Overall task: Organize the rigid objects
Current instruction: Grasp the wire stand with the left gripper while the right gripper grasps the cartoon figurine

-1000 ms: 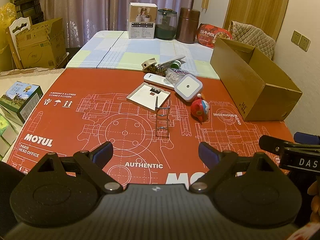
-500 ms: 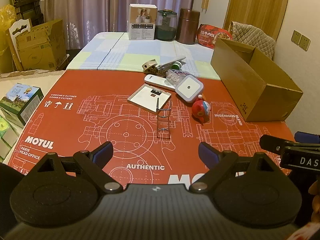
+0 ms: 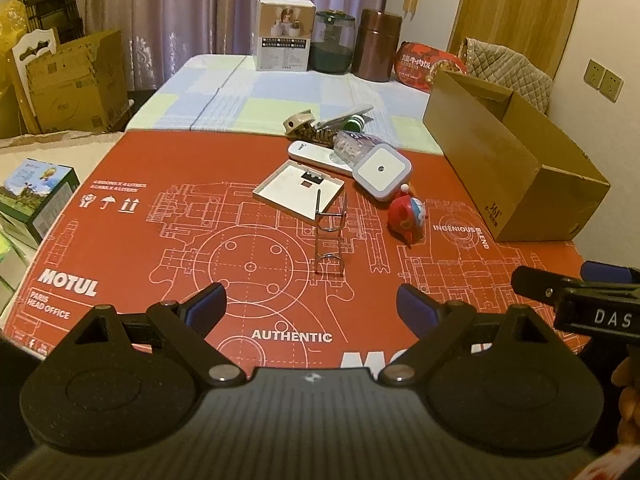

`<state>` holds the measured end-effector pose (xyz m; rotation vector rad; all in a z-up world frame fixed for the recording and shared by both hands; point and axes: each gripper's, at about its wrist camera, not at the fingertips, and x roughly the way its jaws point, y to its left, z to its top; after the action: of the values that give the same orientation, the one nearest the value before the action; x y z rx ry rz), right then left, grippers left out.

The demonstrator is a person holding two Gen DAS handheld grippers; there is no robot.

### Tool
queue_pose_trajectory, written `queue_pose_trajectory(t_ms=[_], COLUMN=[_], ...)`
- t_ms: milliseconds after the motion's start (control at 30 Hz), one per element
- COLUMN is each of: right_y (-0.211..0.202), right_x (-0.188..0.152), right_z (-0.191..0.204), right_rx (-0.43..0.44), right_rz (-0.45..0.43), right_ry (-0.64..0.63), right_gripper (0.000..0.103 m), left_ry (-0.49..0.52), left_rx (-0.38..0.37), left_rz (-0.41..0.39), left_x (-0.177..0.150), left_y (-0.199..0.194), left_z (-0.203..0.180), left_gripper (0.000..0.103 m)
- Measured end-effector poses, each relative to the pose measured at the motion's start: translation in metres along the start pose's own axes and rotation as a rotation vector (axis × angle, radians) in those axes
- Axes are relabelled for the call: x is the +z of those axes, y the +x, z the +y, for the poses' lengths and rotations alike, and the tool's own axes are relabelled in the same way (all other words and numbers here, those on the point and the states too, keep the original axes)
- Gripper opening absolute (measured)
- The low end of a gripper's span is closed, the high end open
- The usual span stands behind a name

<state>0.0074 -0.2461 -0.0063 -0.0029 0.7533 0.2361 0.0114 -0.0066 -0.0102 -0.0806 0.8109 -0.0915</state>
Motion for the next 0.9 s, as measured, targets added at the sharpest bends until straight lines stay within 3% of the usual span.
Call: queue_pose_trajectory(t_ms=[300,467,667,900], right_y=[0.04,0.068,0.095,0.115], right_x=[0.005,0.008,0.011,0.015], right_z=[-0.01,-0.018,-0.017,-0.014], right_rx=[0.032,0.053,0.09,0.118], right_rz=[0.016,0.032,0.049,0.052], right_ry=[0.007,0.038,0.029,0.009], right_gripper=[0.1,0.1,0.099,0.087], left_ry=[0.04,0.092,0.121,0.119], left_rx=[-0.041,-0.069,-0.105,-0.091], left_rz=[0.037,-0.001,-0.034,-0.047], left_x=[0.017,0.033,0.042,0.045], left_y=[0.05,0.084,0.115,0.131], left_z=[0.003,-0.002,-0.004,-0.001], left_gripper=[0.087,0.079,0.062,0.032])
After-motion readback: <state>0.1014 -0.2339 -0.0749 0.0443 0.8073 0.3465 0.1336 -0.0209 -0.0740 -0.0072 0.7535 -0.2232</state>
